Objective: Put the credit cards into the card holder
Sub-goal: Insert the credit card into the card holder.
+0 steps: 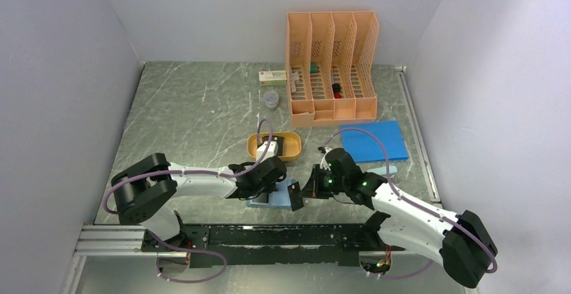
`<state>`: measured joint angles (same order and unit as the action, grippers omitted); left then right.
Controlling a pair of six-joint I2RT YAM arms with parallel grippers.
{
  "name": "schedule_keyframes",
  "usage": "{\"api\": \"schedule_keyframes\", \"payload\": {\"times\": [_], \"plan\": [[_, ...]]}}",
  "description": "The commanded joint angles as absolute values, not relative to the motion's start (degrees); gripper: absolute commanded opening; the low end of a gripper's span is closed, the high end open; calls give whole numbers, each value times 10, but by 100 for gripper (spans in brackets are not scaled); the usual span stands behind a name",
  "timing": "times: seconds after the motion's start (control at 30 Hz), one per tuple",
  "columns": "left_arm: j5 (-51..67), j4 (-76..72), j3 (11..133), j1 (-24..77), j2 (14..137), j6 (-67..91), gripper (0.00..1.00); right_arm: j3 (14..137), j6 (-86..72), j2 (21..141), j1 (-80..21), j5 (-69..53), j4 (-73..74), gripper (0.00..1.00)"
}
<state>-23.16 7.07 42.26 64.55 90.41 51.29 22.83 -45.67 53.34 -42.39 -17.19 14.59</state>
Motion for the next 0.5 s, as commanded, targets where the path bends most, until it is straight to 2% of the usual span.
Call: {"api": "schedule_keyframes", "payload": {"times": [0.0,0.47], "plan": [[-211,135,392,649,932,514,5,237,-453,540,-426,-178,134,0],[-204,138,397,649,925,518,5,234,-447,564,-427,-234,95,0]]}}
